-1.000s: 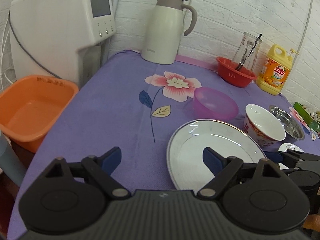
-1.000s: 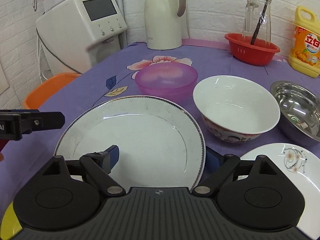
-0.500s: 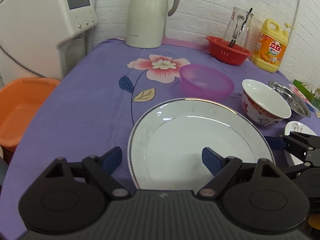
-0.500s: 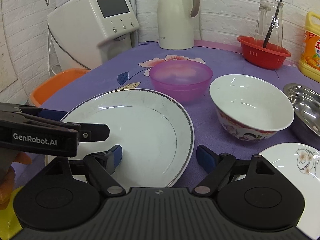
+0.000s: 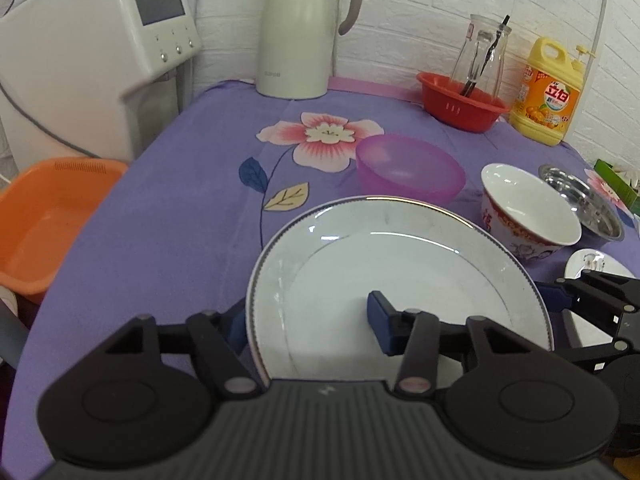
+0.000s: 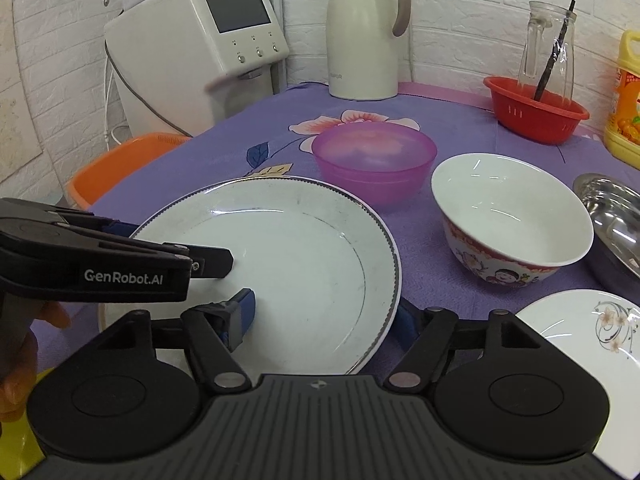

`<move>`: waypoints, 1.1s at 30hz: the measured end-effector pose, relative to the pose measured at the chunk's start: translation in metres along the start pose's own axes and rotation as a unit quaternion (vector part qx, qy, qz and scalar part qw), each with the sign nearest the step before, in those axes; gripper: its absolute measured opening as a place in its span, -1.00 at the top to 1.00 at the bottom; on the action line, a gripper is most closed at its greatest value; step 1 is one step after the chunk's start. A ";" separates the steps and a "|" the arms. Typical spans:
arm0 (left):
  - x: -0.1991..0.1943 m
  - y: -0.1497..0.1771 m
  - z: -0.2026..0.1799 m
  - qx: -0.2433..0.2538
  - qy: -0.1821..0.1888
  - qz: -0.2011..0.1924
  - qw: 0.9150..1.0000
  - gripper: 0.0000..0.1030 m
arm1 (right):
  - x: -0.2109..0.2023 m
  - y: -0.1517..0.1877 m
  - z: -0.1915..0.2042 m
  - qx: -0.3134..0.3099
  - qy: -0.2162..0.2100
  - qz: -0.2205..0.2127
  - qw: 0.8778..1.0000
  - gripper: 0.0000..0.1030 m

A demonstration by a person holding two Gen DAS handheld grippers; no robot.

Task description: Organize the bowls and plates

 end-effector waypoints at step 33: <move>-0.118 0.118 -0.016 0.011 0.000 -0.031 0.999 0.03 | -0.115 0.097 0.075 0.023 0.035 -0.033 0.999 -1.00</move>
Point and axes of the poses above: each gripper's, at about its wrist camera, not at the fingertips, and x roughly the way its jaws point, z to its left, y to its underside, the point moved 5 cm from there along x, roughly the way its jaws point, and after that the axes turned 4 degrees about -y, right-handed, at the moved point
